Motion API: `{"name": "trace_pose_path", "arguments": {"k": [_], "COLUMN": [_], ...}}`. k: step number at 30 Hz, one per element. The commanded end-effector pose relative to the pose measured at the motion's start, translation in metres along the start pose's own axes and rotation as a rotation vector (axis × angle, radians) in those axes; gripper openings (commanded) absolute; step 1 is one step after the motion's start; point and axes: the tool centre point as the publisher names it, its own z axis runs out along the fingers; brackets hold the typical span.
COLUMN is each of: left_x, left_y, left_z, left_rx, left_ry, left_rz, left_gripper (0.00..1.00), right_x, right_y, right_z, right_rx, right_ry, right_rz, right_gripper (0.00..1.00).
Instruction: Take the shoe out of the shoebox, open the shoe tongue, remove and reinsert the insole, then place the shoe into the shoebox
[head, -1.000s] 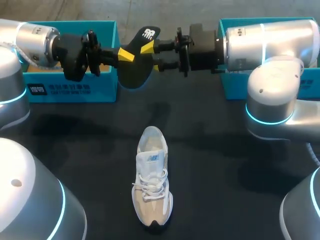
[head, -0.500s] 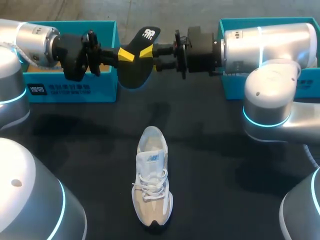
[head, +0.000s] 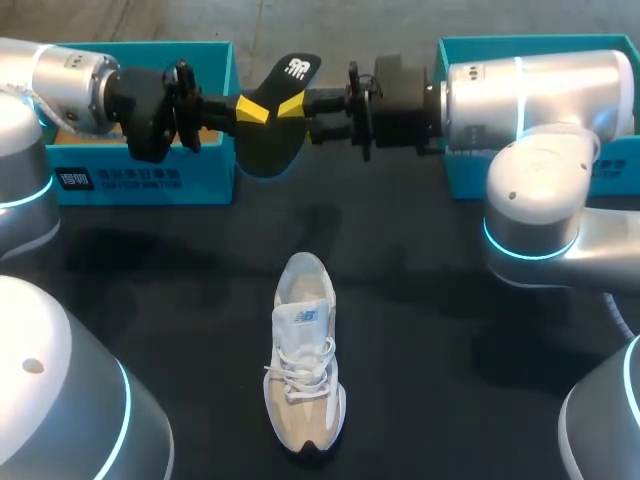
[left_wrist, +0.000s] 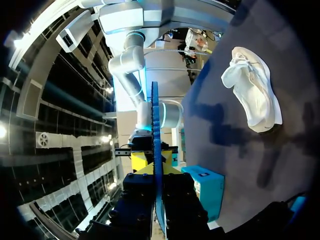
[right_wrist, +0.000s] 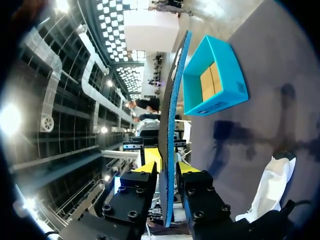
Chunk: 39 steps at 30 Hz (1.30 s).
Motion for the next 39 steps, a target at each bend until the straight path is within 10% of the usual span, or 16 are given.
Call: {"name": "trace_pose_path", "arguments": {"k": [1, 39], "left_x": [0.0009, 0.0009], "left_y": [0.0007, 0.0007], "left_z": [0.0008, 0.0008], "left_rx": [0.0, 0.0], "left_ry": [-0.001, -0.001], "left_rz": [0.003, 0.003], "left_gripper": [0.0, 0.0], "right_x": [0.0003, 0.002], "right_y": [-0.0008, -0.0027], "right_z": [0.0045, 0.0111], "right_rx": [-0.003, 0.003], "right_ry": [-0.005, 0.003], "right_rz": [0.003, 0.011], "right_gripper": [0.24, 0.0]}}
